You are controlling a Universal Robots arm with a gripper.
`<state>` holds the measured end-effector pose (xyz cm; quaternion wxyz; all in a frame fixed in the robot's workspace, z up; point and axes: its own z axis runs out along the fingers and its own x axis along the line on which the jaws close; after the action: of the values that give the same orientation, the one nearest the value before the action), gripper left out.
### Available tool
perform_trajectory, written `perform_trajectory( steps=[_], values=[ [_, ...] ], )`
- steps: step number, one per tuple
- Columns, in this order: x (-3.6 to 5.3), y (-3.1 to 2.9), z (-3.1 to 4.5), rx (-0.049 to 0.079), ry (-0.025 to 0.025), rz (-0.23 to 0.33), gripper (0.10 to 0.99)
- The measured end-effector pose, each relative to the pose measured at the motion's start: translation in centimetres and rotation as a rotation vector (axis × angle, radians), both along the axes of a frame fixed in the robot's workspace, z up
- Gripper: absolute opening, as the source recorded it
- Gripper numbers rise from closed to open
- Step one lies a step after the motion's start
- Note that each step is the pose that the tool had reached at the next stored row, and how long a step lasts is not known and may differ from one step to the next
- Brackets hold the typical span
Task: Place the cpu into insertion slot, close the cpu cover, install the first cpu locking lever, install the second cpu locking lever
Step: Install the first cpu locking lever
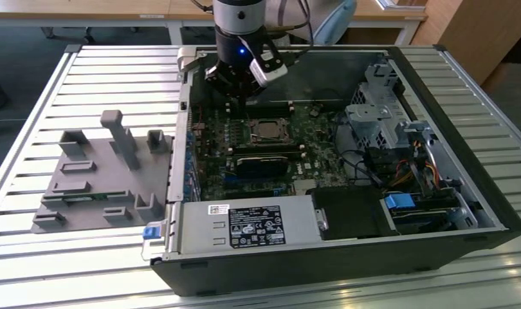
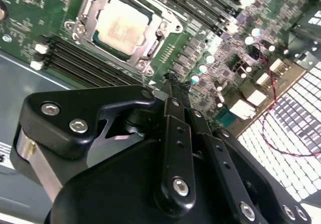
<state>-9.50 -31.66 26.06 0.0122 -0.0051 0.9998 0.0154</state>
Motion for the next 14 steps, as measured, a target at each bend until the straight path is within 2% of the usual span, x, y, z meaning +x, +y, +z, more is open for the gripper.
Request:
perform_trajectory(
  steps=[6, 14],
  values=[
    [-0.46, 0.18, -0.14, 0.000, -0.0006, 0.000, 0.106],
    [-0.84, 1.01, -0.38, 0.000, -0.0009, -0.004, 0.106]
  ],
)
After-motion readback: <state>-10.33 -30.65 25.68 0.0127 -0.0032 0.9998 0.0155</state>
